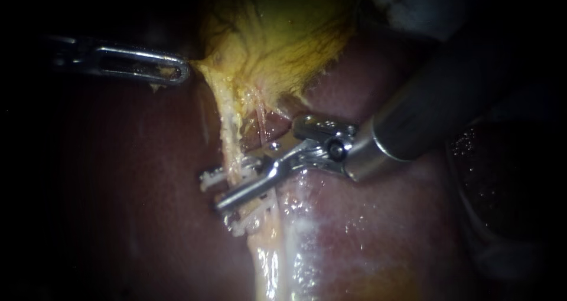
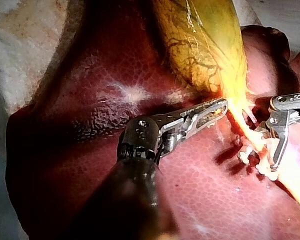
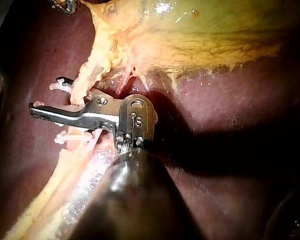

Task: Clipping third clip left tube

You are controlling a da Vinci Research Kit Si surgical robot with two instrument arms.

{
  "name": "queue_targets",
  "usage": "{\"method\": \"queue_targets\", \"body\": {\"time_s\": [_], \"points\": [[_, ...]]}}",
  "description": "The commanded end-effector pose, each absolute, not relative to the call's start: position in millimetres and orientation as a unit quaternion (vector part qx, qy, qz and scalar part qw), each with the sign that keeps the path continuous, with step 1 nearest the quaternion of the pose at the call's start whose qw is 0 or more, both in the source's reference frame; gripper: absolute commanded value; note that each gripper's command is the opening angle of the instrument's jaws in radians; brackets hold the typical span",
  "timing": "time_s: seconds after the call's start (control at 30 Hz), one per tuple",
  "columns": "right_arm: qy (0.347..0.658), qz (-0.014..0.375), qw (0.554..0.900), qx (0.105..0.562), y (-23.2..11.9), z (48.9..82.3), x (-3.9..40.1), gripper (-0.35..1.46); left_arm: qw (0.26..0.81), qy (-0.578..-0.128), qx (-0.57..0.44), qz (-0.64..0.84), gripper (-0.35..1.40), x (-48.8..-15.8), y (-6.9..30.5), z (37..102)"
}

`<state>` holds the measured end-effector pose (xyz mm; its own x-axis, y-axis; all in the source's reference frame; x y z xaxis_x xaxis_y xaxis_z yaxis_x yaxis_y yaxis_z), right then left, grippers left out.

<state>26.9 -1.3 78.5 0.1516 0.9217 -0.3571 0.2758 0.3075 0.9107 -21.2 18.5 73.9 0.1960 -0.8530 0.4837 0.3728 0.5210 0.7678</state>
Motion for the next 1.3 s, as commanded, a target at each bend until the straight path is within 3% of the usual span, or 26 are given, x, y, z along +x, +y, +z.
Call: {"method": "queue_targets", "body": {"time_s": [0.03,0.2,0.37,0.5,0.7,0.73,1.3], "points": [[0.582,0.302,0.561,0.506,-1.2,78.4,26.9,0.54,0.731,-0.475,0.252,-0.419,-0.35,-21.2,18.4,74.0],[0.583,0.317,0.557,0.498,-0.6,77.8,26.8,0.54,0.731,-0.475,0.252,-0.419,-0.35,-21.2,18.5,74.0],[0.581,0.322,0.557,0.499,-0.2,77.5,26.6,0.4,0.731,-0.475,0.252,-0.419,-0.35,-21.2,18.5,74.0],[0.569,0.33,0.555,0.51,-0.4,77.4,26.1,0.08,0.731,-0.475,0.252,-0.419,-0.35,-21.2,18.5,74.0],[0.569,0.33,0.554,0.51,-0.3,77.5,26.2,-0.22,0.731,-0.475,0.252,-0.419,-0.35,-21.2,18.5,74.0],[0.569,0.33,0.554,0.51,-0.2,77.6,26.3,-0.35,0.731,-0.475,0.252,-0.419,-0.35,-21.2,18.5,74.0],[0.57,0.329,0.554,0.51,-0.5,77.9,26.7,-0.35,0.731,-0.475,0.252,-0.419,-0.35,-21.1,18.5,73.9]]}}
